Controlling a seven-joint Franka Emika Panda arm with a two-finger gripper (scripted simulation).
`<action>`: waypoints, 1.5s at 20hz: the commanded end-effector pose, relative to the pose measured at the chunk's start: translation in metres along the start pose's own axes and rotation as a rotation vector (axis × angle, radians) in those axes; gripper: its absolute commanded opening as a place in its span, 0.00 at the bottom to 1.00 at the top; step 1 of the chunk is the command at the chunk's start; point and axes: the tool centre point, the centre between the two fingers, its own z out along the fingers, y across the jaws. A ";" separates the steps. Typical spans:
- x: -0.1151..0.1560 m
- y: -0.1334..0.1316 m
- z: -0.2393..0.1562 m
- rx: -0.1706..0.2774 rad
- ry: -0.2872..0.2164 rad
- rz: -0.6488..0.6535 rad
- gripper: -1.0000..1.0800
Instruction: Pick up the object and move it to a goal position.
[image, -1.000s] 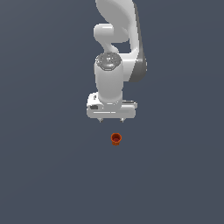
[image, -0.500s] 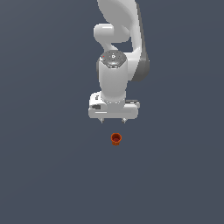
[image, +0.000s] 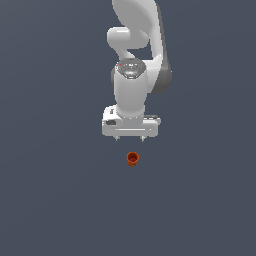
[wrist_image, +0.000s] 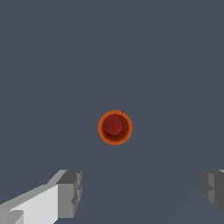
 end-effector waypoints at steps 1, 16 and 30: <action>0.001 -0.001 0.003 0.001 -0.001 0.021 0.96; 0.012 -0.007 0.040 0.004 -0.017 0.332 0.96; 0.020 -0.014 0.079 -0.008 -0.028 0.647 0.96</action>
